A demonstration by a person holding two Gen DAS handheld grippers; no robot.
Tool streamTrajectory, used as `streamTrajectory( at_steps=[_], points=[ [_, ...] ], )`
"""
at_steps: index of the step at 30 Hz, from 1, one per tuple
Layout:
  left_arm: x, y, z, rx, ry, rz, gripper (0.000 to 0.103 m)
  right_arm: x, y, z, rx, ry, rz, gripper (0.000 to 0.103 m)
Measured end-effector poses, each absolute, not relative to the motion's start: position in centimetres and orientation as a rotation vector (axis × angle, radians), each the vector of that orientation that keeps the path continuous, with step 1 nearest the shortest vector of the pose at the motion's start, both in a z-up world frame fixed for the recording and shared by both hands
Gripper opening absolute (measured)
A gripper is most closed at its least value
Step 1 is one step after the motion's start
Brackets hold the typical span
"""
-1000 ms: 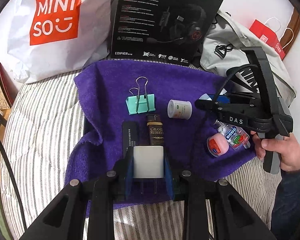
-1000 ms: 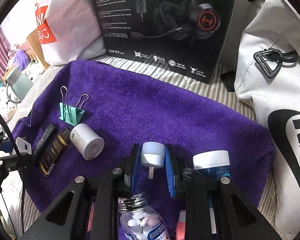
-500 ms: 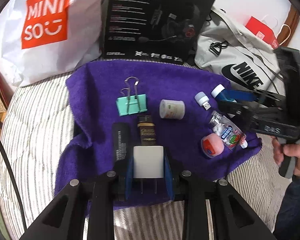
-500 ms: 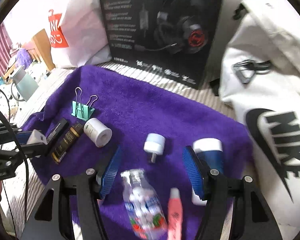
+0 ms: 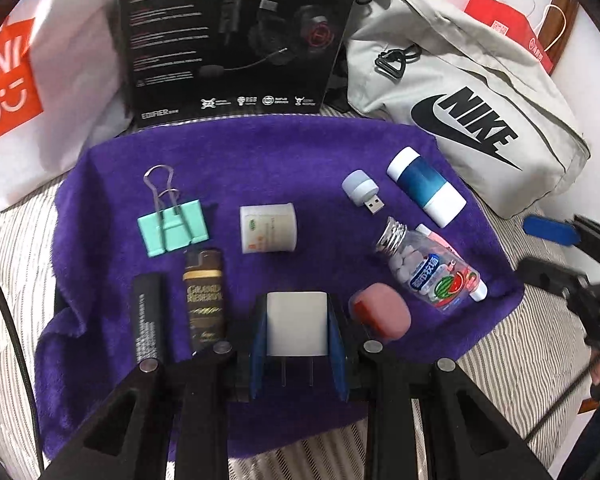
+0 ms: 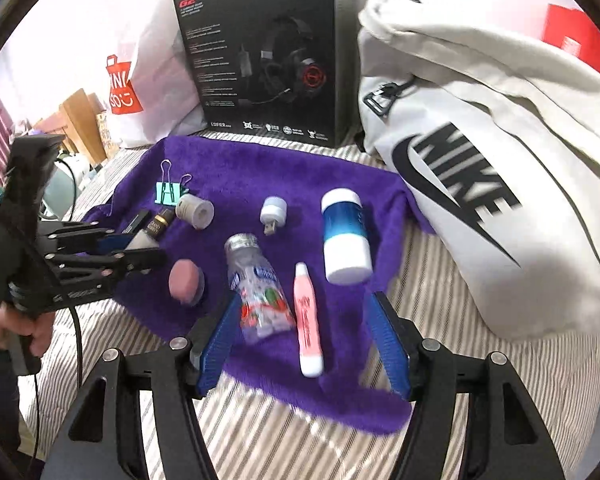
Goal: Organize rigid objects
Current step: 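Place the charger on the towel with the left tool while the right tool places the USB light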
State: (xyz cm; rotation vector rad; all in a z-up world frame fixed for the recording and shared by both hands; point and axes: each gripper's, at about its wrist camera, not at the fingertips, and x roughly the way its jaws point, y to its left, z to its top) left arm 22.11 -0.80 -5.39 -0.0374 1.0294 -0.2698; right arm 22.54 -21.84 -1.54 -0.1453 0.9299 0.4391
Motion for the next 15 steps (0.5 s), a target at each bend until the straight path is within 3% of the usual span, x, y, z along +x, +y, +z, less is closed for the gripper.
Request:
streamTrajectory(
  at_steps=[15],
  points=[
    [23.6,-2.6,-6.3,0.023,1.055,-0.236,0.026,20.6,-24.0,-3.4,-0.083,0.976,0.436,0.067]
  ],
)
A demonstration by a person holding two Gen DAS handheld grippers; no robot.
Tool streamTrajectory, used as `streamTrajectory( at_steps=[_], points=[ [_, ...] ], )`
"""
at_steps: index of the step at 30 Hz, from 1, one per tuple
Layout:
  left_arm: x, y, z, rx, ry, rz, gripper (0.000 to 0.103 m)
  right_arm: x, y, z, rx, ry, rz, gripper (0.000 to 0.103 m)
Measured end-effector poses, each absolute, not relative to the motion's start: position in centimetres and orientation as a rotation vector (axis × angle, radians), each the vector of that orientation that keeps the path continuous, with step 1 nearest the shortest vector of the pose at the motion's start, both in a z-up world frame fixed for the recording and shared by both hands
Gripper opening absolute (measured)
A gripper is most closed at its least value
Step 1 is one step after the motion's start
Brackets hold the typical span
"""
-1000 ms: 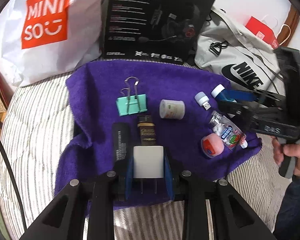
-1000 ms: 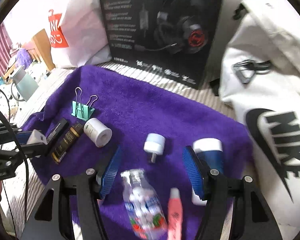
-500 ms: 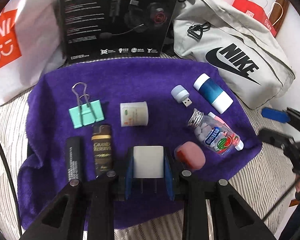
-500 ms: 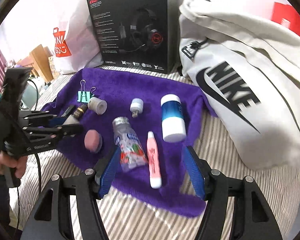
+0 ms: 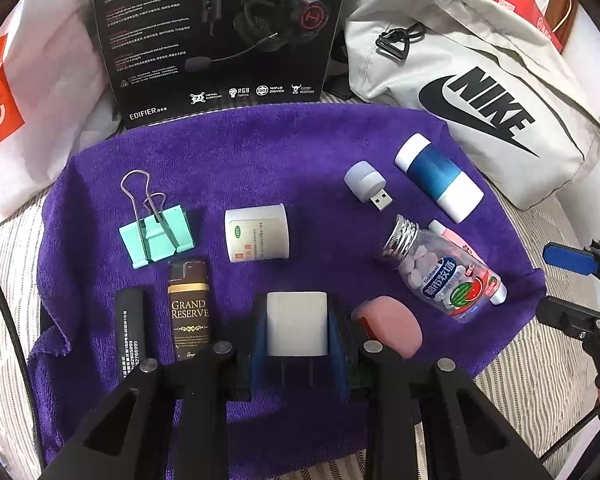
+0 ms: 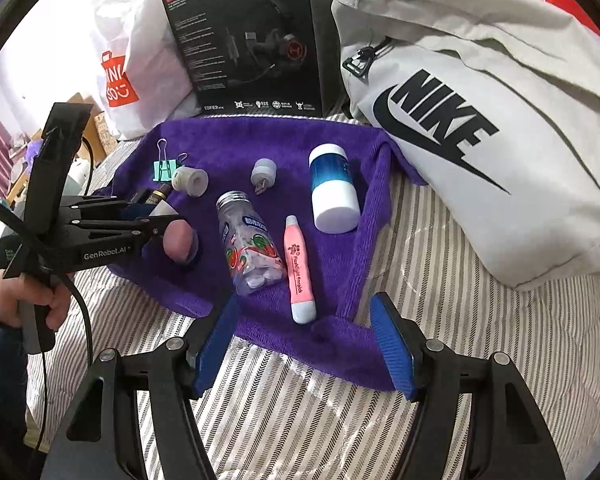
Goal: Organize rigid objects
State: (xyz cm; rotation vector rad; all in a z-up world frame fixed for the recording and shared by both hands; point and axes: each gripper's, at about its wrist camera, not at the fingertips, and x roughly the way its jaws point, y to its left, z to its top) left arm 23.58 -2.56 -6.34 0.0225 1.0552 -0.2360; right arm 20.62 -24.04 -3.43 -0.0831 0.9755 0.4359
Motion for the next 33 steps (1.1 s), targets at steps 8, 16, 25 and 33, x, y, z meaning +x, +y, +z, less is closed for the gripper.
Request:
streamTrajectory(
  at_steps=[8,16,25,33],
  points=[
    [23.4,-2.8,-6.4,0.050,1.052,-0.233,0.029,20.3,-23.7,-3.9,-0.088,0.995,0.442,0.067],
    [22.1,-3.6,-6.4,0.067,1.070,-0.256,0.060,19.5,-23.5,-3.6,-0.070,0.999,0.453,0.067],
    [19.1,-3.1,-3.6,0.023,1.017,-0.219,0.079,17.2,-24.1,-2.3,-0.068,0.972,0.408,0.079],
    [14.0,-1.1,-0.8,-0.005,0.943,-0.135,0.101,14.2,-23.9,-0.6,-0.012,0.925,0.354,0.096]
  ],
)
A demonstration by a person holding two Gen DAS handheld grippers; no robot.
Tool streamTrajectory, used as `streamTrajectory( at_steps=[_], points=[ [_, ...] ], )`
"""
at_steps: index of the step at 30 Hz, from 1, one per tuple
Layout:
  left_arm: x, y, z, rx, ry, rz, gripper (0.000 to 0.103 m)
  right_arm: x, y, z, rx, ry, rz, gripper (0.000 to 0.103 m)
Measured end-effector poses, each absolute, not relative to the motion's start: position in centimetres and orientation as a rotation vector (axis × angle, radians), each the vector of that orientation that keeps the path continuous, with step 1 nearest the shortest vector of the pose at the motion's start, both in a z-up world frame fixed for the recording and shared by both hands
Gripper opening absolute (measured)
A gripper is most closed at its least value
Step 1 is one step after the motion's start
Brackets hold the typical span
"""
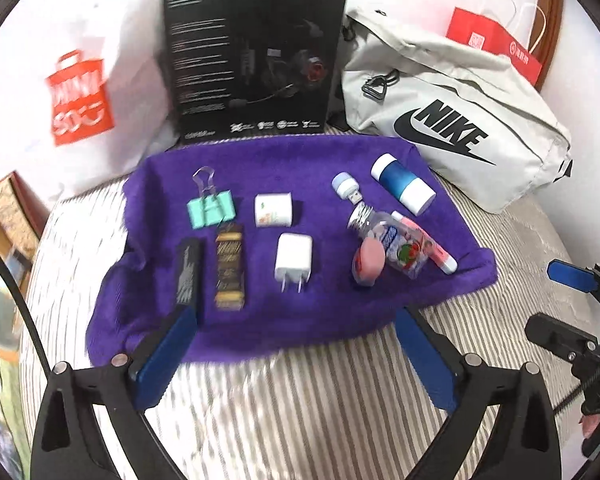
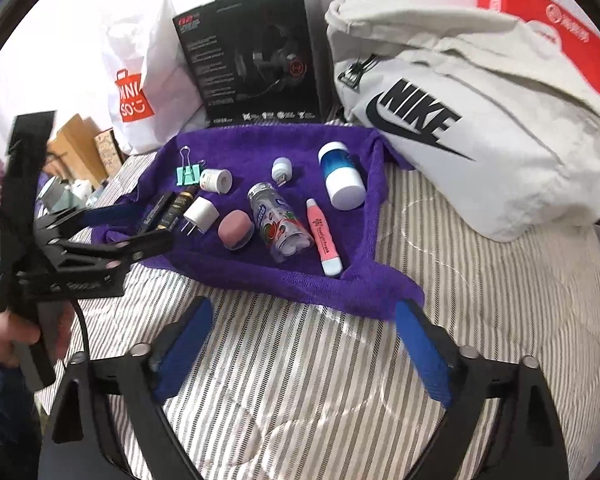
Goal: Organize rigid objects
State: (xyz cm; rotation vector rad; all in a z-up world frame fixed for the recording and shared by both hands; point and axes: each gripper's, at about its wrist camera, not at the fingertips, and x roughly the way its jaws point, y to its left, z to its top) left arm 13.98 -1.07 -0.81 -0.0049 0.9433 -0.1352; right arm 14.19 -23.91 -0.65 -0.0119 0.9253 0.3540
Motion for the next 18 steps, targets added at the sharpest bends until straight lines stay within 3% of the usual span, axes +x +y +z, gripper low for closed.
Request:
streamTrajectory(
  at_steps=[4,18],
  points=[
    [11.8,0.1,-0.7,-0.031,0.936,-0.091,0.101,12.7,-23.5,0.0,0.009,0.901,0.316,0.103],
    [5.8,0.3,-0.4,-0.009,0.878,-0.006,0.101,7.4,-22.8,0.6,-0.033,0.879,0.216,0.103]
  ],
)
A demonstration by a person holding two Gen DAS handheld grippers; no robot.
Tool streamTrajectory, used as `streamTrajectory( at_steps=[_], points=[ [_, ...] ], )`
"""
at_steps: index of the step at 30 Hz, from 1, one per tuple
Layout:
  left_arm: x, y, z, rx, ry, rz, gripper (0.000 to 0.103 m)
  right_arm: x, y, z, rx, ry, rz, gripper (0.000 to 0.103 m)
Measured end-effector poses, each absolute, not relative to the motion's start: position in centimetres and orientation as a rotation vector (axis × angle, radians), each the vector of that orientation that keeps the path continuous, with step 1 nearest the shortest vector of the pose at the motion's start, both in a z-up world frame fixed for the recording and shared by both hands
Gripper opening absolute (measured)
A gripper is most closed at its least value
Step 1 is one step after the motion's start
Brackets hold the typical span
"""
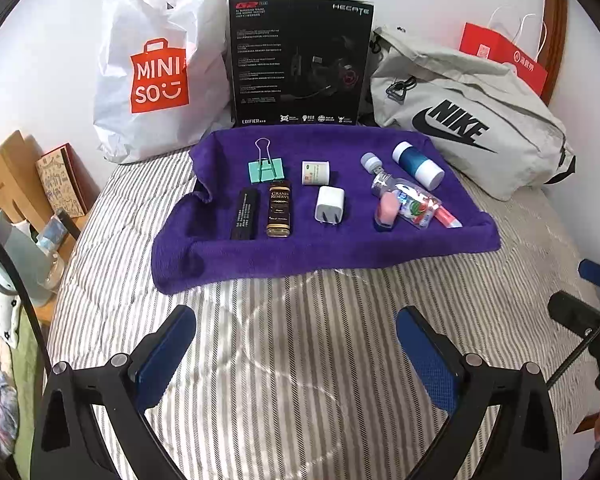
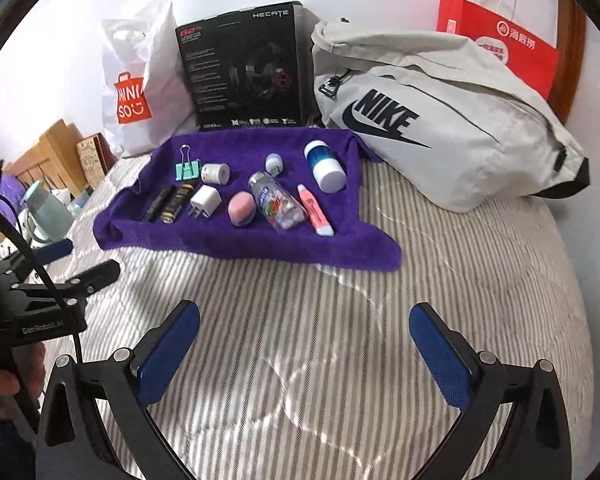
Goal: Organize rigid objects
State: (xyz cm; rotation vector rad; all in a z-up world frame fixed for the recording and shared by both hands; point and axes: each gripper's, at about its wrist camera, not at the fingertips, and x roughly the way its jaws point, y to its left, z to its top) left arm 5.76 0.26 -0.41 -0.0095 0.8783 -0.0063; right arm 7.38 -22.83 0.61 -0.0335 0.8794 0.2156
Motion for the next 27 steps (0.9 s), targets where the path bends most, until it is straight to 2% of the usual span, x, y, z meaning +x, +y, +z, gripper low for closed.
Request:
streamTrajectory(
  at_steps=[27],
  points=[
    [3.9,0.3,-0.2,-0.010,0.870,0.027,0.101,4.5,-23.7,1.6,-0.022,0.872,0.189,0.103]
  ],
)
